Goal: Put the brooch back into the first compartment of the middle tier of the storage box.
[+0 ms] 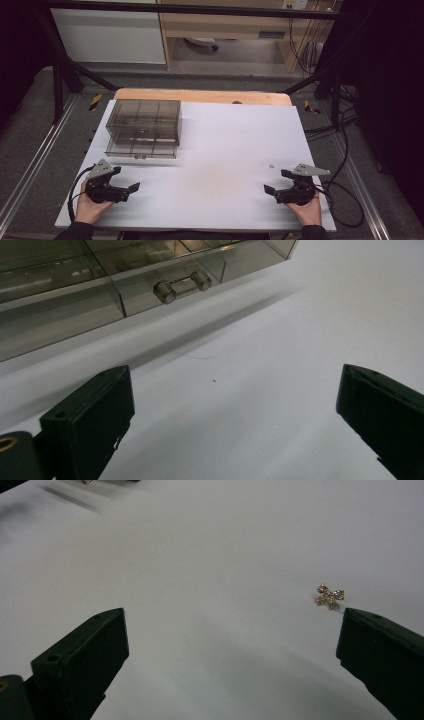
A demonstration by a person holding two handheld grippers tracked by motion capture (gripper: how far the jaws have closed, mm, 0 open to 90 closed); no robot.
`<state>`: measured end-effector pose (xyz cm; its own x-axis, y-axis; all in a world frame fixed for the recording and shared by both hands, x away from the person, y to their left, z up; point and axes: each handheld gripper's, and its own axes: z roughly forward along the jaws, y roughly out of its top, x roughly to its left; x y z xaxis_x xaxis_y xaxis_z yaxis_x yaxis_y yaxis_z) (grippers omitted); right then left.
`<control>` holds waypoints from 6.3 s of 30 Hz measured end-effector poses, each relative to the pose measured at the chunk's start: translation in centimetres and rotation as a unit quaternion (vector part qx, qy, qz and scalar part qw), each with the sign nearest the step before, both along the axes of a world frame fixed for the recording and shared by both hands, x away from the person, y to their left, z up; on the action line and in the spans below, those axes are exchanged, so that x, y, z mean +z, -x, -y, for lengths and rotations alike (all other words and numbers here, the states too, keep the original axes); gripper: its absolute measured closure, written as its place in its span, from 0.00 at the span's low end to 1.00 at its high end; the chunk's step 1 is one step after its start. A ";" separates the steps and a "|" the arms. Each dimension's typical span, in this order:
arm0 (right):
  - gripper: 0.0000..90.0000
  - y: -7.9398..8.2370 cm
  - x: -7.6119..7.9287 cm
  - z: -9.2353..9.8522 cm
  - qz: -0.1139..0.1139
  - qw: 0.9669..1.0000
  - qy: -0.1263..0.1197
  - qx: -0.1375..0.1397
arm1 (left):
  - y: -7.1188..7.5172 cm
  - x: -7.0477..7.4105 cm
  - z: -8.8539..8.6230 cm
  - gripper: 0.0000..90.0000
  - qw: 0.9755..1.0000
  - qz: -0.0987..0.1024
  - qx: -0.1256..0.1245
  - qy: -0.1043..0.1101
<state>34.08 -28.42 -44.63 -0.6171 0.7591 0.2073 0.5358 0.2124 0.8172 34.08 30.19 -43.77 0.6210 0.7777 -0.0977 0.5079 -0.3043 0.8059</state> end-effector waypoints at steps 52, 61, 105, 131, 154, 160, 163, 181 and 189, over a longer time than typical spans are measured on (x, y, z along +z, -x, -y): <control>0.01 0.0 0.0 -0.1 -0.002 1.000 0.006 0.008 | -0.6 1.0 6.5 0.05 0.999 -0.018 -0.030 -0.008; 0.01 0.0 0.0 -0.1 -0.003 1.000 0.009 0.009 | -1.1 1.6 8.3 0.05 0.999 -0.018 -0.035 -0.008; 0.01 0.0 0.1 -0.3 -0.002 1.000 0.020 0.013 | -5.2 3.0 18.9 0.05 0.995 -0.021 -0.099 -0.022; 0.01 0.1 0.1 -0.3 -0.003 1.000 0.021 0.011 | -7.5 3.3 26.8 0.05 0.990 -0.022 -0.137 -0.028; 0.01 0.1 0.1 -0.3 -0.002 1.000 0.024 0.012 | -8.9 1.8 34.1 0.09 0.984 -0.039 -0.169 -0.041; 0.01 0.1 0.1 -0.3 -0.003 1.000 0.023 0.011 | -9.3 1.6 35.6 0.13 0.983 -0.042 -0.174 -0.041; 0.01 0.1 0.1 -0.3 -0.001 1.000 0.025 0.011 | -9.4 1.4 36.3 0.16 0.983 -0.042 -0.177 -0.041; 0.01 0.1 0.1 -0.3 -0.001 1.000 0.026 0.013 | -9.7 0.5 39.9 0.44 0.979 -0.039 -0.198 -0.034; 0.01 0.1 0.1 -0.3 0.000 1.000 0.026 0.013 | -9.7 0.0 41.5 0.55 0.976 -0.046 -0.211 -0.033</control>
<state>33.99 -28.10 -44.54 -0.6375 0.7518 0.1688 0.5294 0.2683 0.8048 43.78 -11.29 -43.79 0.8780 0.4619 -0.1259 0.3956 -0.5518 0.7342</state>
